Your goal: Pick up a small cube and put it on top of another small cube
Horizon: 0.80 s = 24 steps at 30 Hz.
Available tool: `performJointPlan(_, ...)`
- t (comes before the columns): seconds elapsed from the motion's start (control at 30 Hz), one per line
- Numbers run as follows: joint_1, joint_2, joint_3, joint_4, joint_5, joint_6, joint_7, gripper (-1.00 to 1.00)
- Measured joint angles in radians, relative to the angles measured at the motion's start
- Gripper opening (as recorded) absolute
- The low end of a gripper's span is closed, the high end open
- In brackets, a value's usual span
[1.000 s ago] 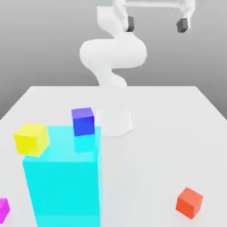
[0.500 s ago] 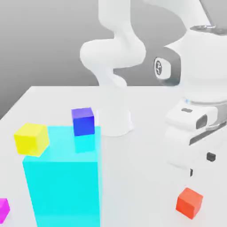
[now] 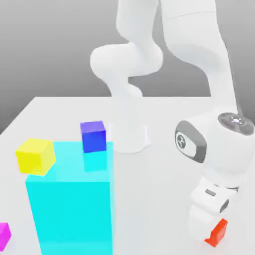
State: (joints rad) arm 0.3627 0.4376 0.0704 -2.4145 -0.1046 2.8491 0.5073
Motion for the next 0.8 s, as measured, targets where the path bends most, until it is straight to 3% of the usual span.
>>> performJointPlan(0.17, -0.024, -0.159, 0.027, -0.031, 0.039, -0.127, -0.026, -1.0)
performJointPlan(0.4, -0.147, -0.413, -0.047, -0.049, 0.12, -0.362, 0.06, -1.0)
performJointPlan(0.8, -0.373, -0.849, -0.152, -0.073, 0.08, -0.772, 0.362, -1.0)
